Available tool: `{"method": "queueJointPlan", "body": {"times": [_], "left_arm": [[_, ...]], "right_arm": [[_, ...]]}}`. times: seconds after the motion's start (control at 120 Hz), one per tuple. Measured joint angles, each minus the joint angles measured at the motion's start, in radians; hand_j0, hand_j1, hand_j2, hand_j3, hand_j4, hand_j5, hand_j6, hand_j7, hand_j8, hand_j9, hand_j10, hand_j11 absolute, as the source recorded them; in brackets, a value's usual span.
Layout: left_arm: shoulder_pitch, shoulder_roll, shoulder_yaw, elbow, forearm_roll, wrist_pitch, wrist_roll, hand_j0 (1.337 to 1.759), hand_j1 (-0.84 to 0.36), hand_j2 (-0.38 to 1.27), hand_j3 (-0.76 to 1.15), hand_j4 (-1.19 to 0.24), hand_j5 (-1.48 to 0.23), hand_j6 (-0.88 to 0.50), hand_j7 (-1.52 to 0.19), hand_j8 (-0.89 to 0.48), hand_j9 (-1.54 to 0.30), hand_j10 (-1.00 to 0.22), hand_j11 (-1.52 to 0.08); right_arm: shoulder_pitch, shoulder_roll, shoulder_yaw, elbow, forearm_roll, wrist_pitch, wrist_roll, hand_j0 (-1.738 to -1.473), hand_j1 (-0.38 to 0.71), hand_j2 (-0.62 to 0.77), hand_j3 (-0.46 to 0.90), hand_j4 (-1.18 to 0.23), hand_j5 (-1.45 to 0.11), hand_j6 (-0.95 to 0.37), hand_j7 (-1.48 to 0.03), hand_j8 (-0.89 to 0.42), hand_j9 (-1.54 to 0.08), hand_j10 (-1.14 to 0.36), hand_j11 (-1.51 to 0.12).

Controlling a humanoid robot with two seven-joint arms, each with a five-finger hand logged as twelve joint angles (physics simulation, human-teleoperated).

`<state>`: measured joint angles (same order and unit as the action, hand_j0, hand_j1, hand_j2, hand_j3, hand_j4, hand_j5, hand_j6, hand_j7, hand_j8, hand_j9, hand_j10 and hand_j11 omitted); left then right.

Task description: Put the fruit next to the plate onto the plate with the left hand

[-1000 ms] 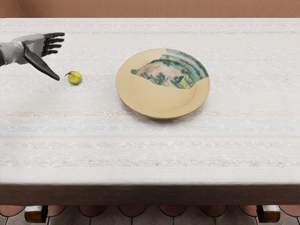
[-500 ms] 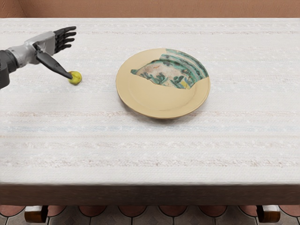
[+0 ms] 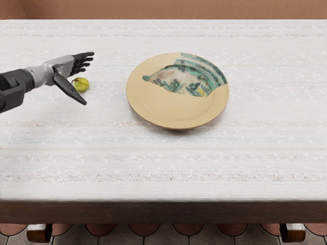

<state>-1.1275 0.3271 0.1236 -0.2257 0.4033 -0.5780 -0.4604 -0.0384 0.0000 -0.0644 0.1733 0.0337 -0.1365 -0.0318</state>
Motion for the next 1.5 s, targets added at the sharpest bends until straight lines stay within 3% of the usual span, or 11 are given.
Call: {"method": "queueJointPlan", "body": {"times": [0.5, 0.75, 1.067, 1.5], "left_arm": [[0.002, -0.026, 0.078, 0.006, -0.001, 0.267, 0.01, 1.658, 0.35, 0.0, 0.0, 0.0, 0.0, 0.0, 0.0, 0.0, 0.0, 0.0, 0.0], [0.002, -0.035, 0.168, 0.008, 0.018, 0.356, 0.073, 1.658, 0.35, 0.0, 0.0, 0.0, 0.0, 0.0, 0.0, 0.0, 0.0, 0.0, 0.0], [-0.001, -0.051, 0.184, 0.008, 0.057, 0.396, 0.142, 1.658, 0.35, 0.0, 0.0, 0.0, 0.0, 0.0, 0.0, 0.0, 0.0, 0.0, 0.0], [-0.006, -0.111, 0.188, 0.035, 0.06, 0.516, 0.156, 1.658, 0.34, 0.0, 0.0, -0.01, -0.01, -0.01, -0.01, -0.01, -0.01, -0.01, -0.01]], "right_arm": [[0.0, 0.0, 0.0, 0.0, 0.0, 0.0, 0.0, -1.658, -0.31, -0.01, 0.0, -0.03, -0.04, -0.03, -0.04, -0.03, -0.04, -0.03, -0.04], [0.0, 0.0, 0.0, 0.0, 0.0, 0.0, 0.0, -1.658, -0.31, -0.01, 0.0, -0.03, -0.04, -0.03, -0.04, -0.03, -0.04, -0.03, -0.04], [0.0, 0.0, 0.0, 0.0, 0.0, 0.0, 0.0, -1.658, -0.31, -0.01, 0.0, -0.03, -0.04, -0.03, -0.04, -0.03, -0.04, -0.03, -0.04], [0.0, 0.0, 0.0, 0.0, 0.0, 0.0, 0.0, -1.658, -0.31, -0.01, 0.0, -0.03, -0.04, -0.03, -0.04, -0.03, -0.04, -0.03, -0.04]]}}
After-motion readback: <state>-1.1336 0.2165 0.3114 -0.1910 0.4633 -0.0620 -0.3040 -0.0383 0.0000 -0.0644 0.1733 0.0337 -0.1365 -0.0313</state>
